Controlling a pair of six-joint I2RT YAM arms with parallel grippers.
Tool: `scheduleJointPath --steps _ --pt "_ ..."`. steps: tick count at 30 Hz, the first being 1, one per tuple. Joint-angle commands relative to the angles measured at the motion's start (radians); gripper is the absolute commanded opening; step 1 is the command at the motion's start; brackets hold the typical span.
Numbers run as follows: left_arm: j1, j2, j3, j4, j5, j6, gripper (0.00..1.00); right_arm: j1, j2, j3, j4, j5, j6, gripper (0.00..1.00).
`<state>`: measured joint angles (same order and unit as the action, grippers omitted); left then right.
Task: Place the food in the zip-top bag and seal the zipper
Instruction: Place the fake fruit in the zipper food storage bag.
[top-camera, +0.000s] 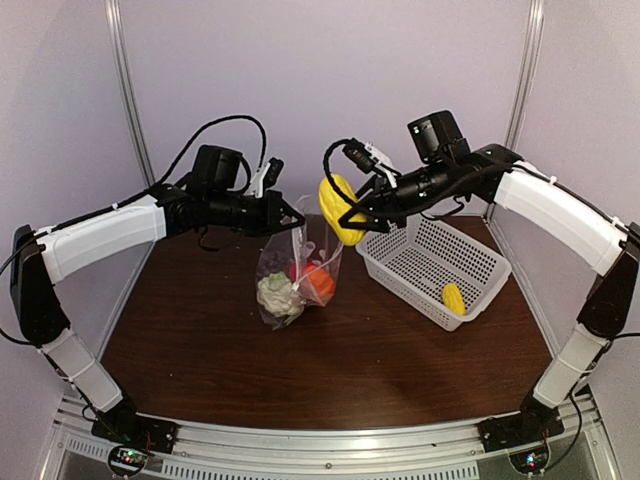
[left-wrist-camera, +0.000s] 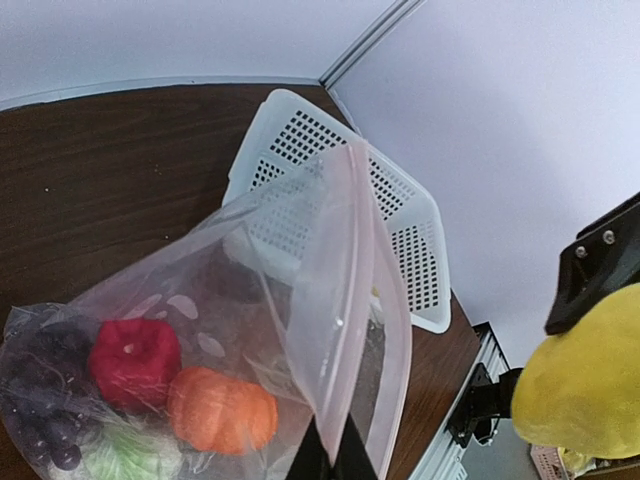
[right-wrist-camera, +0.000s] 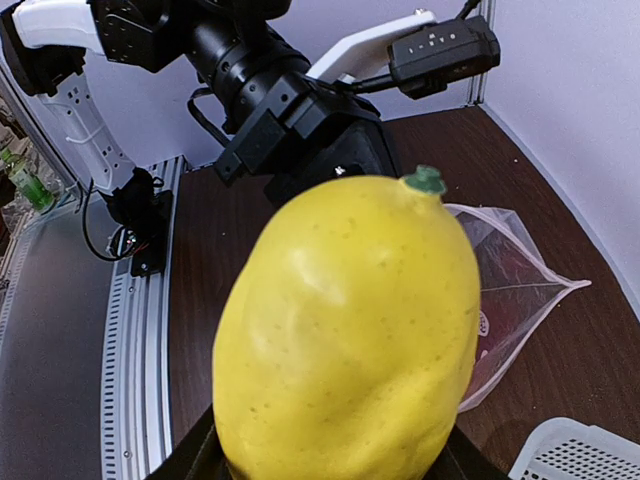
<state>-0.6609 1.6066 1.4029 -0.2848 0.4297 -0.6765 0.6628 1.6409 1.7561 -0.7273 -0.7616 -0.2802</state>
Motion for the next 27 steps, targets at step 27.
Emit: scheduleJointPath --steps 27 --pt "0.006 -0.035 0.005 0.042 -0.124 -0.072 0.00 0.106 0.145 -0.138 0.298 0.538 0.237 0.40"
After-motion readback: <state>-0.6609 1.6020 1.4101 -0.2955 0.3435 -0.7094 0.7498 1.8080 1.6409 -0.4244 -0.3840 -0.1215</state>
